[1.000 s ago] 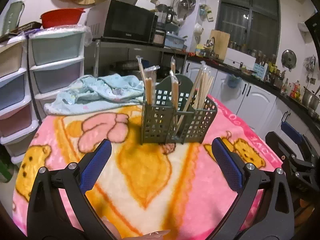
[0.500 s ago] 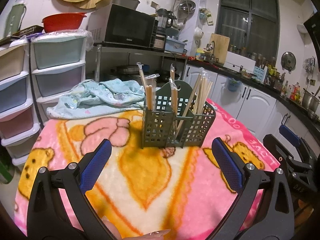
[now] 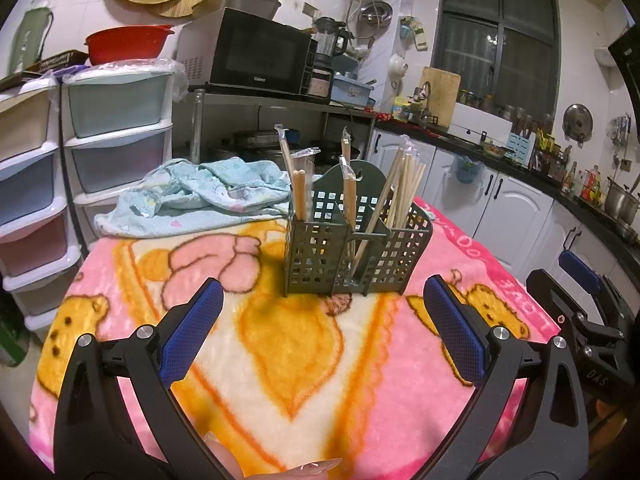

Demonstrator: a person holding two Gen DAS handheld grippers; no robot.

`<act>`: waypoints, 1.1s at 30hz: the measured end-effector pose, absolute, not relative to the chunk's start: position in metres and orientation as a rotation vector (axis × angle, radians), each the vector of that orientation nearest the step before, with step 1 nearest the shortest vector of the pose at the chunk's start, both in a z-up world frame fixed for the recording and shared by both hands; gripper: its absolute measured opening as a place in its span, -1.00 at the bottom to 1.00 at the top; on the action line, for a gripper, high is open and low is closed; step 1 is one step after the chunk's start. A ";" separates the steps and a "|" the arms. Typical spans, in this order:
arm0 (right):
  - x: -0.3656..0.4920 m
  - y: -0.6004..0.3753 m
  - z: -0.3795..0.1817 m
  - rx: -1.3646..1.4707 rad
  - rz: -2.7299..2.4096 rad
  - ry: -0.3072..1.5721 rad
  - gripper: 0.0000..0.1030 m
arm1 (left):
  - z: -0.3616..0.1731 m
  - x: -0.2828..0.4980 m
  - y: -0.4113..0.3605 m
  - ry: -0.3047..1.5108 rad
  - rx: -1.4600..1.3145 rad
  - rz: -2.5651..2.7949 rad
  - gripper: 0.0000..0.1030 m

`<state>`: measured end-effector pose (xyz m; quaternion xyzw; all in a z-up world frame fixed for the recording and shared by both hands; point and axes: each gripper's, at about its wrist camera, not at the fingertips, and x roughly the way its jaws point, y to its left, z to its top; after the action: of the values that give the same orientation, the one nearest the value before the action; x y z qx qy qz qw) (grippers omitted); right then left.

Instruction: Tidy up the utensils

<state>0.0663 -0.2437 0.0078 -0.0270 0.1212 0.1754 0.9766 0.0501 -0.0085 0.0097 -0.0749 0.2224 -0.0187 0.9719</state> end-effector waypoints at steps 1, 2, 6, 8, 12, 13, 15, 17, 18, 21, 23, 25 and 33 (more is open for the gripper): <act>0.067 -0.244 0.008 -0.053 0.356 0.246 0.87 | 0.010 0.050 -0.009 0.449 -0.149 -0.038 0.79; 0.066 -0.243 0.007 -0.053 0.354 0.245 0.87 | 0.009 0.051 -0.008 0.449 -0.149 -0.038 0.79; 0.066 -0.243 0.007 -0.053 0.355 0.245 0.87 | 0.010 0.050 -0.008 0.449 -0.151 -0.038 0.79; 0.066 -0.243 0.007 -0.053 0.354 0.245 0.87 | 0.009 0.051 -0.008 0.450 -0.149 -0.038 0.79; 0.066 -0.243 0.007 -0.053 0.354 0.244 0.87 | 0.009 0.051 -0.008 0.449 -0.149 -0.038 0.79; 0.066 -0.243 0.007 -0.054 0.354 0.245 0.87 | 0.009 0.051 -0.008 0.450 -0.149 -0.040 0.79; 0.066 -0.243 0.007 -0.053 0.355 0.245 0.87 | 0.009 0.051 -0.008 0.452 -0.150 -0.039 0.79; 0.065 -0.242 0.008 -0.056 0.354 0.243 0.87 | 0.009 0.051 -0.008 0.452 -0.150 -0.042 0.79; 0.065 -0.242 0.008 -0.054 0.355 0.243 0.87 | 0.009 0.050 -0.008 0.451 -0.153 -0.045 0.79; 0.065 -0.242 0.008 -0.055 0.354 0.244 0.87 | 0.007 0.051 -0.007 0.459 -0.167 -0.065 0.79; 0.065 -0.241 0.008 -0.057 0.352 0.244 0.87 | 0.003 0.052 -0.006 0.471 -0.174 -0.077 0.79; 0.065 -0.242 0.008 -0.058 0.354 0.244 0.87 | 0.000 0.053 -0.007 0.481 -0.169 -0.073 0.79; 0.063 -0.242 0.008 -0.054 0.353 0.242 0.87 | -0.003 0.058 -0.006 0.509 -0.165 -0.056 0.79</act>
<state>0.0635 -0.2421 0.0079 -0.0266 0.1203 0.1752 0.9768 0.0579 -0.0065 -0.0026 -0.0815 0.2514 -0.0276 0.9641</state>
